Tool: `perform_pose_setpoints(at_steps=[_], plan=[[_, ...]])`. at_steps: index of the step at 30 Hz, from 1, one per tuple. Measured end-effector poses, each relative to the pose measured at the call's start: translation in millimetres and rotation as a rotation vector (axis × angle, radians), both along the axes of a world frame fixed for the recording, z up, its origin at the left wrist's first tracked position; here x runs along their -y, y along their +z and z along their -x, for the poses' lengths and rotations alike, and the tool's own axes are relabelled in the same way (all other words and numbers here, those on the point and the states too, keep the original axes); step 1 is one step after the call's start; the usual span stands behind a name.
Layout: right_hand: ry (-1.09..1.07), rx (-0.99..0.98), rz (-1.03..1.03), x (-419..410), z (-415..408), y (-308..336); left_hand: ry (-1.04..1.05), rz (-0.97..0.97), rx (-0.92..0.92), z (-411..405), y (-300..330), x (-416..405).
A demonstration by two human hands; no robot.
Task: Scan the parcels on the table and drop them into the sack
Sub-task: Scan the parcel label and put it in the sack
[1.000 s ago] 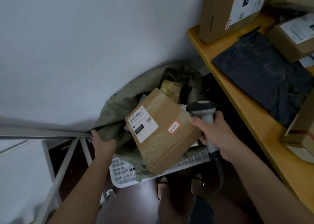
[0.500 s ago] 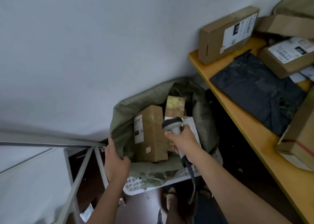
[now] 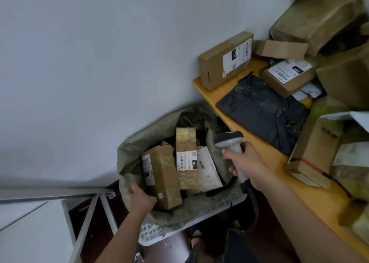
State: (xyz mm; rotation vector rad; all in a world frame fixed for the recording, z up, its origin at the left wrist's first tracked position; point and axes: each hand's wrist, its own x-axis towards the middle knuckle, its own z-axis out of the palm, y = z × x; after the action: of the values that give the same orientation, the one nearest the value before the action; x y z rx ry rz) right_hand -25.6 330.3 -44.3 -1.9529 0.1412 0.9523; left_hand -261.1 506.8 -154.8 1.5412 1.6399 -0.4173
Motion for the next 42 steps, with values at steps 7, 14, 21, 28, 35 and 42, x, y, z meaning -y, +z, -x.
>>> perform_pose_setpoints(at_steps=[7,14,21,28,35,42], plan=[[-0.15,0.061,-0.065,52.6,-25.7,50.3,0.038,0.132,-0.017,-16.5,-33.5,-2.5],[-0.331,0.11,-0.17,128.7,-37.4,92.1,-0.174,0.017,-0.06,-78.0,30.1,35.2],[-0.429,0.153,-0.222,207.0,-49.1,124.6,-0.315,-0.27,0.192,-167.5,76.9,96.9],[-0.553,0.197,-0.265,320.8,-59.1,156.5,-0.684,-0.618,0.812,-263.9,136.8,235.6],[-0.603,0.244,-0.24,404.2,-64.7,153.2,-0.841,-0.26,0.545,-317.0,129.9,356.5],[-0.599,0.231,-0.234,446.4,-64.6,137.8,-0.407,0.225,0.379,-331.4,123.2,366.1]])
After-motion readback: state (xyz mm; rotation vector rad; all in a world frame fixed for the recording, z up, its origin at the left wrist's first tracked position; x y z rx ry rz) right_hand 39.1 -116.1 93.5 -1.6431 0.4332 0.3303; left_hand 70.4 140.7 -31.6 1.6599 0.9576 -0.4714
